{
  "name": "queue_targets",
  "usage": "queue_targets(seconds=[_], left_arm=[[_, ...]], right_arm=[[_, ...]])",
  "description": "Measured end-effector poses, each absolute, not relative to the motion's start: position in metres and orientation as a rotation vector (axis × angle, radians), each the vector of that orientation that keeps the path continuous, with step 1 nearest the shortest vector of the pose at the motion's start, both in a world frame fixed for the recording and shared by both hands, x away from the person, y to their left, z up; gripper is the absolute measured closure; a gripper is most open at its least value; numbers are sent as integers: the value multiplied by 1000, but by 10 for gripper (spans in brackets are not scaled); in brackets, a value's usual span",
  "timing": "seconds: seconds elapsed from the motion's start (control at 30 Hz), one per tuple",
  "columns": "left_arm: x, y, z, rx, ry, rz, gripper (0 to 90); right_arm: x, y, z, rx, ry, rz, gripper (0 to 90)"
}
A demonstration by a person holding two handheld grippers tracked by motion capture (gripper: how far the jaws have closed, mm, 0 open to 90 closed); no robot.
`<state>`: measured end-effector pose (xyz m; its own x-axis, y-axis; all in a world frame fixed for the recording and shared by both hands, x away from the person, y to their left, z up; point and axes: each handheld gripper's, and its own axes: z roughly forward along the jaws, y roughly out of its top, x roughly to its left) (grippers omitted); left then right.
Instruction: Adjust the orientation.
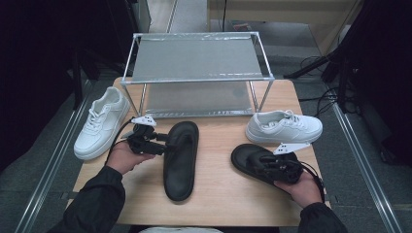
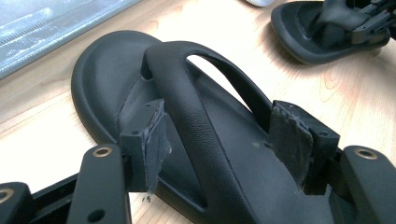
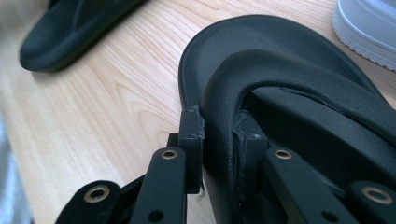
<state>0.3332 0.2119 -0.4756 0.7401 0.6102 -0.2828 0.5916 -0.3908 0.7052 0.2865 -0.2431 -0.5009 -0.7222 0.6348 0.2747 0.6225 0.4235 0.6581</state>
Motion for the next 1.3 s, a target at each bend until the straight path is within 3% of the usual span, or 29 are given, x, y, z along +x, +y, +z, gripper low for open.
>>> queue_targets(seconds=[0.43, 0.77, 1.3], left_arm=[[328, 216, -473, 2081, 894, 49, 372], [316, 220, -471, 2075, 879, 74, 371], [297, 233, -473, 2061, 903, 102, 371]], right_arm=[[288, -229, -481, 1324, 2560, 1262, 781], [297, -181, -466, 1350, 2537, 1258, 779], [333, -130, -481, 1397, 2528, 1185, 775]])
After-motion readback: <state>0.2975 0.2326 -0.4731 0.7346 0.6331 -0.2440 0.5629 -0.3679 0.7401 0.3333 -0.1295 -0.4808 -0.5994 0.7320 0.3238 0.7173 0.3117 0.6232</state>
